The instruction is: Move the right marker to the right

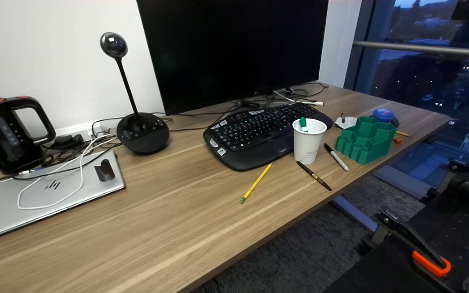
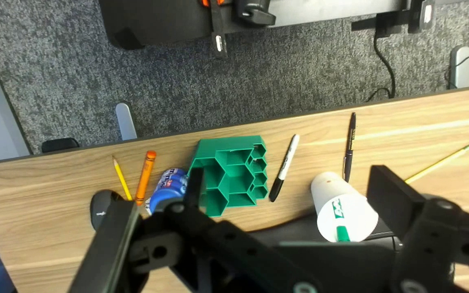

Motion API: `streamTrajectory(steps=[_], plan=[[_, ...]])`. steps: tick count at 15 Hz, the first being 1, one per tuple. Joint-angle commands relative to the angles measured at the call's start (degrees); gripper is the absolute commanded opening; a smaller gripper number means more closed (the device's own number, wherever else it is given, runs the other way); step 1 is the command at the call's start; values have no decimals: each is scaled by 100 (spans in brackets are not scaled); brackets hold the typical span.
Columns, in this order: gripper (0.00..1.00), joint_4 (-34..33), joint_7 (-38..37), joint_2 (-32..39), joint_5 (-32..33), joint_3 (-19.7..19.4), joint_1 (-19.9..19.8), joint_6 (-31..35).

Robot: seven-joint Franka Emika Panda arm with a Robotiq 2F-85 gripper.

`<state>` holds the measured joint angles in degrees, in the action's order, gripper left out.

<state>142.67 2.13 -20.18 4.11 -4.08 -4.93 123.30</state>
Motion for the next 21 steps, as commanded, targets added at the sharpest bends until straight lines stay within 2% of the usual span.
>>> streamTrajectory(steps=[1, 5, 11, 17, 21], plan=[[100, -45, -717, 801, -98, 266, 135, 707], [100, -314, -1279, 1742, -158, 421, 279, 1042], [100, -706, -1777, 2918, -239, 396, 442, 1782], [100, -858, -2194, 3926, 249, 80, 627, 2715], [100, -1074, -2284, 4448, 219, -53, 850, 2783]])
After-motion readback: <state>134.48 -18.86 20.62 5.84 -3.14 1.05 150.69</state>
